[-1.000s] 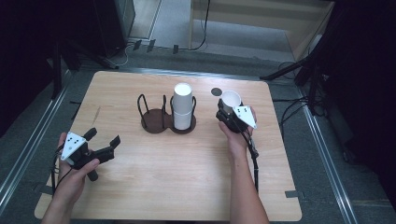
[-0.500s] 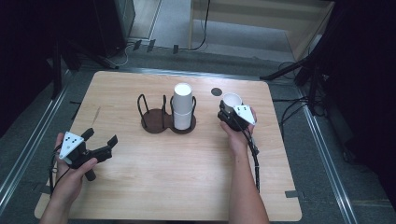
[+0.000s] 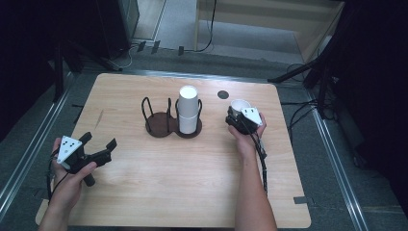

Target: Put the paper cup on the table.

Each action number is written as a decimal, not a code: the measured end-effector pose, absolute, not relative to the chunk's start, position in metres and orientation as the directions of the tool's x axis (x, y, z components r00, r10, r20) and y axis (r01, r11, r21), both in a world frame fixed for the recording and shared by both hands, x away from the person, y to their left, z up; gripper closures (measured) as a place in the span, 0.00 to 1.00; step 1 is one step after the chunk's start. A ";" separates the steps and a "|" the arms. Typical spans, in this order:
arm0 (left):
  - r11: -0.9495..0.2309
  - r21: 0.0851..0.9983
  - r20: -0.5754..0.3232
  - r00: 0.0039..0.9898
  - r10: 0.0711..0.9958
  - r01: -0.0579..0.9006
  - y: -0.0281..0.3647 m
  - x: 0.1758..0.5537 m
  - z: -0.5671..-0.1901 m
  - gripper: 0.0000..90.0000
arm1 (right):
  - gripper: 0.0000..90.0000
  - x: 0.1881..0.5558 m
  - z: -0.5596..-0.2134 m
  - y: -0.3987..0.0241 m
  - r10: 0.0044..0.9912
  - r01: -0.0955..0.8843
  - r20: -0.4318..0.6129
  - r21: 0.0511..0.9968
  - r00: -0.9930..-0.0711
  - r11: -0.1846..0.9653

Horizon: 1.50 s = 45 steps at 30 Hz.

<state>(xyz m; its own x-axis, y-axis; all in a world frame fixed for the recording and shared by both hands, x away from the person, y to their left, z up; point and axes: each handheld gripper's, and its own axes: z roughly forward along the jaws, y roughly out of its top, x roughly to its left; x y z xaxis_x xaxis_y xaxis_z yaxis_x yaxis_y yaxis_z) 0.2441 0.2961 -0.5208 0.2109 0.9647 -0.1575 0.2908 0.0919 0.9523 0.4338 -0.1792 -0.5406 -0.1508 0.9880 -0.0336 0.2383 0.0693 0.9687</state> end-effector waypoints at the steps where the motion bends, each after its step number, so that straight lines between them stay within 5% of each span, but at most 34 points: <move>1: 0.094 0.952 -0.160 0.212 0.964 0.292 0.296 0.244 -0.521 0.06 | 0.26 0.434 -0.541 -0.179 0.988 0.250 -0.034 0.966 -0.151 0.071; 11: 0.116 0.950 -0.181 0.210 0.961 0.290 0.298 0.244 -0.520 0.06 | 0.18 0.434 -0.540 -0.178 0.986 0.275 -0.036 0.958 -0.163 0.081; 18: 0.118 0.950 -0.182 0.207 0.961 0.290 0.300 0.244 -0.520 0.06 | 0.00 0.430 -0.537 -0.181 0.986 0.302 -0.012 0.951 -0.167 0.063; 45: 0.106 0.947 -0.168 0.187 0.968 0.303 0.308 0.243 -0.522 0.06 | 0.00 0.361 -0.502 -0.208 0.973 0.195 0.018 0.980 -0.231 0.028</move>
